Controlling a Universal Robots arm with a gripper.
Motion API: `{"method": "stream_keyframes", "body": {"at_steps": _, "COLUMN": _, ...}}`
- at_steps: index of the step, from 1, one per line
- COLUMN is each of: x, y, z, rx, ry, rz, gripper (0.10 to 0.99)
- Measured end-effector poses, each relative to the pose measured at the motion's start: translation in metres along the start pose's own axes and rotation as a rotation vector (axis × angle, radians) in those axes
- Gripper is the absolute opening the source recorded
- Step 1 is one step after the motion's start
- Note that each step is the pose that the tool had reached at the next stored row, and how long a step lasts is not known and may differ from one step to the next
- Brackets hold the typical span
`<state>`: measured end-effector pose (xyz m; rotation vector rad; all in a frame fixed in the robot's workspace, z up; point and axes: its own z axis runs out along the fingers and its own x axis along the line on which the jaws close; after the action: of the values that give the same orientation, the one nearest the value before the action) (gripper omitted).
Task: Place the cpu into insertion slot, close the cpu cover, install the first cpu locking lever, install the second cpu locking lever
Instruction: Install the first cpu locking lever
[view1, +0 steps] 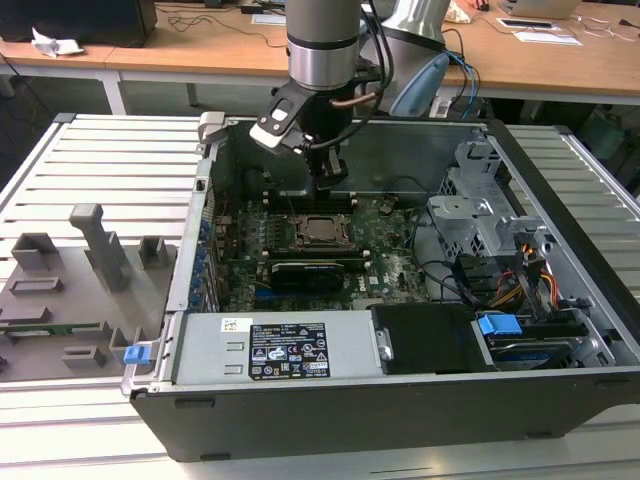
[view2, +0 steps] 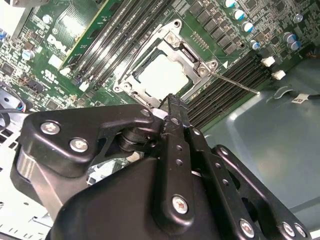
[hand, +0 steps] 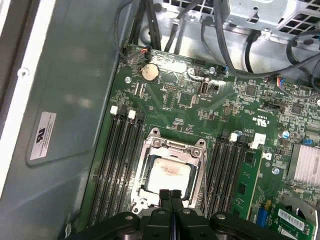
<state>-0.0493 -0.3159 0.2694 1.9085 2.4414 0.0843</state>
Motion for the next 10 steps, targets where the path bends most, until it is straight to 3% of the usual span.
{"method": "stream_keyframes", "body": {"at_steps": 10, "x": 0.0, "y": 0.0, "z": 0.0, "rx": 0.0, "ry": 0.0045, "rz": -0.066, "gripper": 0.106}}
